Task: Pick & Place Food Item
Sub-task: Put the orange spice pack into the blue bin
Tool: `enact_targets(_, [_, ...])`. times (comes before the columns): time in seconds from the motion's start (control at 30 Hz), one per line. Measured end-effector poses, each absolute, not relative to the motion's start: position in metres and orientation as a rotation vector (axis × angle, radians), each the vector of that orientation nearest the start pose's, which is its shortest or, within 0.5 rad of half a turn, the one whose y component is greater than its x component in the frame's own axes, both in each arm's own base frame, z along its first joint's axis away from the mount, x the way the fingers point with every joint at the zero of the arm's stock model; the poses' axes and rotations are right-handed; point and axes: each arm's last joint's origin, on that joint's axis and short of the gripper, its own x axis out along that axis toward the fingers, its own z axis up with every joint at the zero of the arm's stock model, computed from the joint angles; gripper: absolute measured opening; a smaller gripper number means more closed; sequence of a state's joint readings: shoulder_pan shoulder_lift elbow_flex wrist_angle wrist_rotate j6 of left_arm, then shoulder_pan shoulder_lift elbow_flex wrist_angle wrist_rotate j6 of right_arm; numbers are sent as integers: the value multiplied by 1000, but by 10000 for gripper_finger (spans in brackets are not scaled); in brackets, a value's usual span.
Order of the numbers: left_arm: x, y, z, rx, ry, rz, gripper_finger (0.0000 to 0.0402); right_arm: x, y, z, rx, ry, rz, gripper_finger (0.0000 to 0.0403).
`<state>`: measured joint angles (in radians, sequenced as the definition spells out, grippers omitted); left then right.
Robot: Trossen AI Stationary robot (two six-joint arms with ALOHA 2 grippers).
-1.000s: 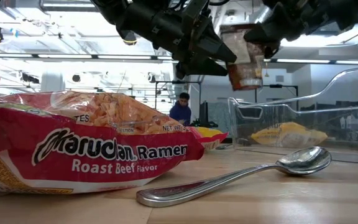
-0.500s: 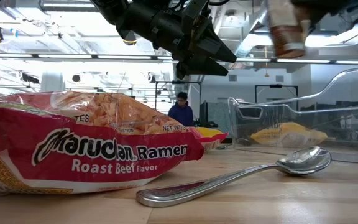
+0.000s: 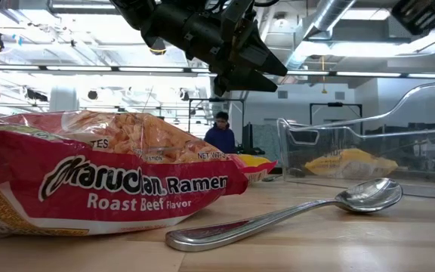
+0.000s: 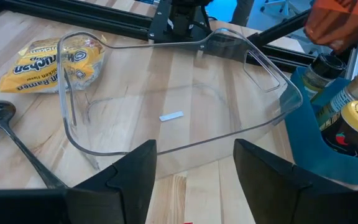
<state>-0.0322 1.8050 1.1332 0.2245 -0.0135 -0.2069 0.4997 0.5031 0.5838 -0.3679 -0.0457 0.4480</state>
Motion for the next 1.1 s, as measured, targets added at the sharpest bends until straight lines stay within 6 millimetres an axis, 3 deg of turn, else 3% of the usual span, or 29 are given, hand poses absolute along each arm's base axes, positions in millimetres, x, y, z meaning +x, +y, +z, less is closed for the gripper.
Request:
enact_targets(0.6, [397,-12,213,-193,445,28,209,90,124,256,396,600,391,0])
enact_targets(1.1, [398,-12,214,-193,440,28,209,87,172,233,435,552,254,0])
